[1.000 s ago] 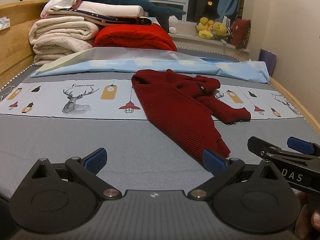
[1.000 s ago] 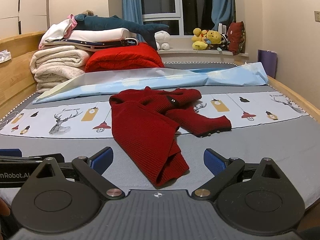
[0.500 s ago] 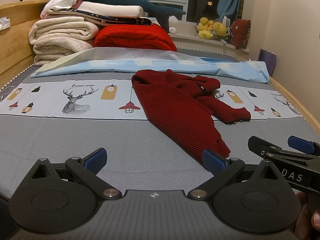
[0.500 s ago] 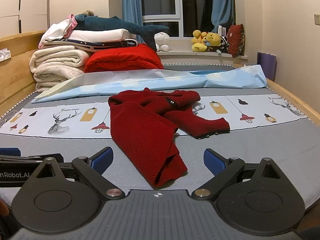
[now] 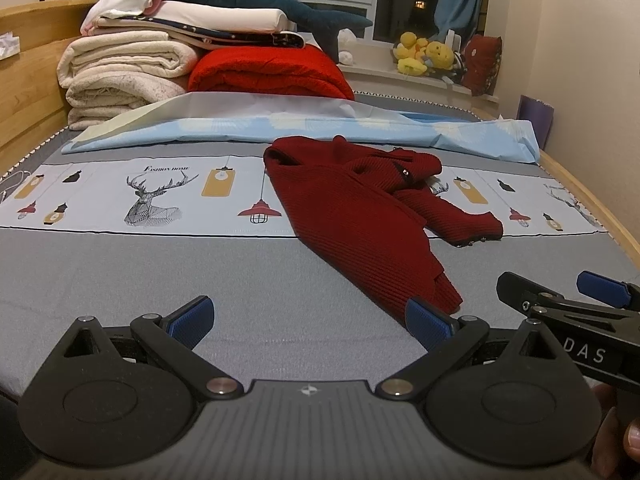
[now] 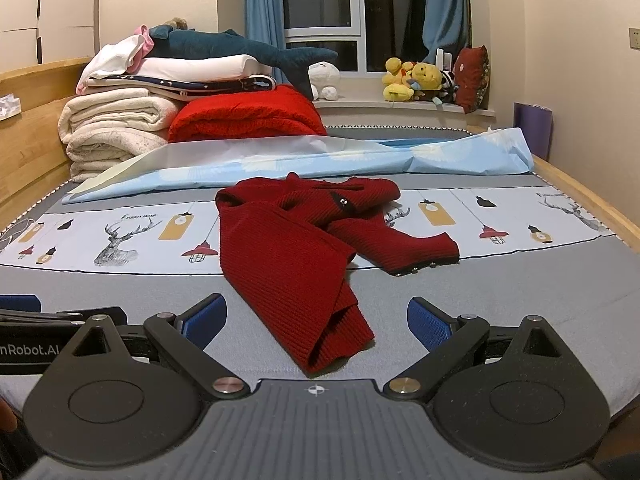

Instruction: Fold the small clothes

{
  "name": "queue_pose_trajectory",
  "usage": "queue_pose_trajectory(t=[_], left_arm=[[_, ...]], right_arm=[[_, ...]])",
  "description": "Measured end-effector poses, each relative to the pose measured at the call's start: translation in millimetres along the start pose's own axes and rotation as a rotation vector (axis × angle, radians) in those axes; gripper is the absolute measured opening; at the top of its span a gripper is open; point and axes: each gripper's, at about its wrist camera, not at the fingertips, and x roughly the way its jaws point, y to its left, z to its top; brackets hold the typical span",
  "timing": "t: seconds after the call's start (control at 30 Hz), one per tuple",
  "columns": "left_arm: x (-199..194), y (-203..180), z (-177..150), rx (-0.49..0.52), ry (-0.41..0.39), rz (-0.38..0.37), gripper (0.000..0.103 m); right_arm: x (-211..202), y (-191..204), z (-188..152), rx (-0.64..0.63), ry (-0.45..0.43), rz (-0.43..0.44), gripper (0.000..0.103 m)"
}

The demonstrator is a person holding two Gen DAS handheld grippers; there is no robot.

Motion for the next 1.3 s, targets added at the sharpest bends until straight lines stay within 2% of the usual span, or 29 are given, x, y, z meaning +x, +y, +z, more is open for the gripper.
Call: queue_pose_trajectory(t=[0.2, 0.37, 0.47, 0.53, 0.6, 0.63, 0.73, 0.8, 0.93, 1.03, 1.13, 1.2, 1.27, 1.3], left_arm=[[1, 0, -1, 0.006, 0.002, 0.004, 0.102], [1, 0, 0, 0.023, -0.014, 0.014, 0.102], [2, 2, 2, 0.026, -0.03, 0.021, 0.094], [2, 5, 4, 0.02, -0.036, 0.024, 0.081], [5, 9, 8, 0.018, -0.035, 0.021, 0.073], [6, 11, 10, 0.016, -0.032, 0.024, 0.065], [12, 16, 19, 0.032, -0.018, 0.014, 0.056], [20, 17, 31, 0.05, -0.002, 0.007, 0.051], [38, 16, 68, 0.083, -0.021, -0.022, 0.047], [59, 11, 99, 0.139, -0.066, -0.042, 0.047], [89, 9, 122, 0.199, -0.113, -0.027, 0.047], [111, 16, 125, 0.201, -0.127, -0.003, 0.047], [131, 28, 118, 0.187, -0.094, 0.01, 0.047], [142, 33, 119, 0.175, -0.037, 0.041, 0.047]], right_arm=[[1, 1, -1, -0.009, 0.001, 0.001, 0.096], [2, -2, 0, 0.012, -0.016, 0.005, 0.092], [5, -7, 3, 0.046, -0.017, 0.0, 0.078], [6, -13, 5, 0.076, -0.024, 0.0, 0.064], [8, -20, 9, 0.102, -0.033, 0.007, 0.053], [10, -23, 13, 0.111, -0.032, 0.013, 0.051], [19, -38, 30, 0.128, -0.024, 0.048, 0.045], [26, -48, 44, 0.12, -0.042, 0.052, 0.045], [61, -70, 73, 0.107, -0.057, 0.056, 0.045], [100, -80, 84, 0.115, -0.02, 0.066, 0.045], [147, -86, 81, 0.14, 0.045, 0.077, 0.046], [175, -86, 72, 0.168, 0.096, 0.083, 0.047], [210, -87, 57, 0.202, 0.197, 0.085, 0.047], [222, -85, 55, 0.221, 0.246, 0.081, 0.048]])
